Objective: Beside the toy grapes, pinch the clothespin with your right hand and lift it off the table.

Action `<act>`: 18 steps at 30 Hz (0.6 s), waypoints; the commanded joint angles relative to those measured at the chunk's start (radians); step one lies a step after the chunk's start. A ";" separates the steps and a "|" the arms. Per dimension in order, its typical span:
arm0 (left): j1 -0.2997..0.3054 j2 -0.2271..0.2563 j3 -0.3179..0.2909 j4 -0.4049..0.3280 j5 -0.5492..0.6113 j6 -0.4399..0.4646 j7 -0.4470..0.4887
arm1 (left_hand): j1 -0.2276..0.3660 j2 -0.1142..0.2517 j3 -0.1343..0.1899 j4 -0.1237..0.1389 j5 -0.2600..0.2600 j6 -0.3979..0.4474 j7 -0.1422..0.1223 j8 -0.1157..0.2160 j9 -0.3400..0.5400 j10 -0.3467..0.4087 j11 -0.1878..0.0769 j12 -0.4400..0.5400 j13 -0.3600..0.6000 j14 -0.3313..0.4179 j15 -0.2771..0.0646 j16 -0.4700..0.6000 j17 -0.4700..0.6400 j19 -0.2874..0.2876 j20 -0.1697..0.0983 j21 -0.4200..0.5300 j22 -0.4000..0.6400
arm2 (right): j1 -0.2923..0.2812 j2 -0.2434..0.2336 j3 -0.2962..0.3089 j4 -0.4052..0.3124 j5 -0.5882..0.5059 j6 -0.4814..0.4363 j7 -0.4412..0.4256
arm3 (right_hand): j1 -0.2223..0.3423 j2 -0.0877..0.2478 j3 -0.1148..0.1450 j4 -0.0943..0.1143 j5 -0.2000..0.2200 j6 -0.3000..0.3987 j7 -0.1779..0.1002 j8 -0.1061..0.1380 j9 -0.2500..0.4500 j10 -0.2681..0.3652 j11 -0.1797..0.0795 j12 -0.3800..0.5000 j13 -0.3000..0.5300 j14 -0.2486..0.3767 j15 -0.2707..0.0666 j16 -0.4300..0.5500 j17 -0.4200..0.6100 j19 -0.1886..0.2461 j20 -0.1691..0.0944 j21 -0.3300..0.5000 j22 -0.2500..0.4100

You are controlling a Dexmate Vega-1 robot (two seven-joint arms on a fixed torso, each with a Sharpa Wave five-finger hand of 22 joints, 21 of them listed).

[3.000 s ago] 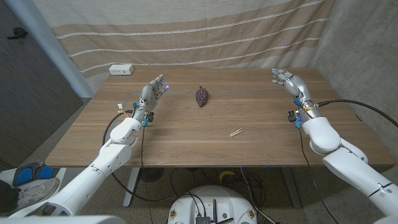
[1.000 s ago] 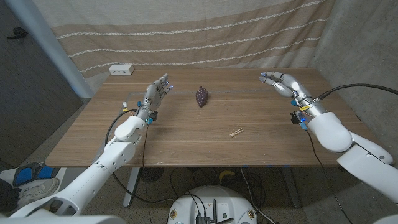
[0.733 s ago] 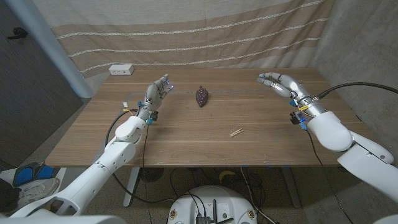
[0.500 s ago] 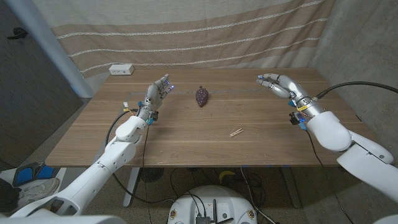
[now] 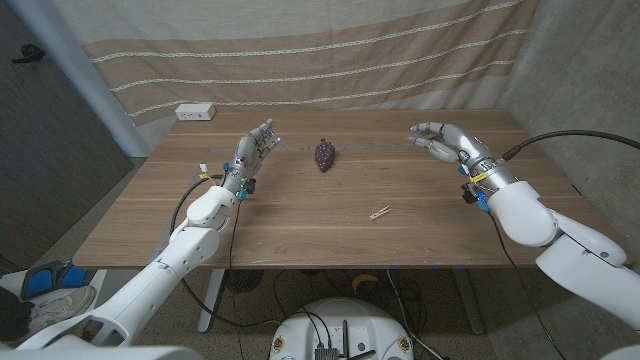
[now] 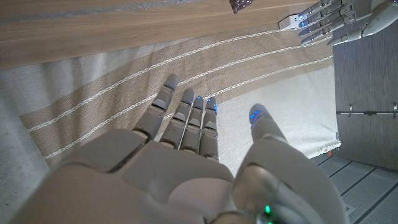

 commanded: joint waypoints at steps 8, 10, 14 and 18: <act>0.013 0.009 0.001 -0.026 0.004 0.008 0.009 | -0.011 0.017 -0.001 -0.008 0.000 0.010 -0.004 0.007 0.002 0.003 0.004 0.007 0.002 0.007 -0.036 0.005 0.003 0.006 0.007 0.005 0.003 | 0.002 -0.051 -0.055 -0.064 -0.103 -0.159 0.023 | 0.055 -0.012 0.014 0.004 0.008 0.027 -0.008 0.011 0.005 0.008 -0.011 0.008 0.003 0.006 -0.049 0.008 0.001 0.007 -0.003 0.003 0.004; 0.015 0.012 0.001 -0.029 0.007 0.006 0.009 | -0.012 0.017 0.000 -0.008 0.000 0.012 -0.004 0.007 0.002 0.003 0.002 0.007 0.002 0.007 -0.035 0.005 0.003 0.007 0.007 0.005 0.003 | 0.004 -0.059 -0.064 -0.069 -0.115 -0.171 0.024 | 0.057 -0.012 0.014 0.005 0.008 0.027 -0.008 0.010 0.005 0.007 -0.011 0.007 0.003 0.005 -0.051 0.008 0.001 0.007 -0.004 0.003 0.004; 0.020 0.015 0.001 -0.039 0.006 0.011 0.013 | -0.014 0.016 -0.001 -0.009 0.000 0.012 -0.005 0.007 0.002 0.002 0.002 0.006 0.002 0.011 -0.027 0.006 0.003 0.006 0.009 0.004 0.004 | 0.004 -0.068 -0.063 -0.069 -0.098 -0.171 0.040 | 0.067 -0.017 0.012 0.011 0.008 0.033 -0.009 0.010 0.005 0.000 -0.010 0.004 0.003 -0.020 -0.047 0.000 0.002 -0.003 -0.005 -0.001 0.005; 0.025 0.018 0.000 -0.043 0.009 0.008 0.014 | -0.015 0.016 -0.001 -0.010 0.000 0.015 -0.004 0.007 0.002 0.002 0.001 0.006 0.003 0.014 -0.020 0.007 0.003 0.007 0.013 0.004 0.004 | 0.006 -0.072 -0.074 -0.072 -0.105 -0.184 0.035 | 0.076 -0.021 0.009 0.016 0.007 0.041 -0.010 0.009 0.005 -0.013 -0.005 -0.001 0.003 -0.046 -0.049 -0.008 0.003 -0.018 -0.006 -0.009 0.005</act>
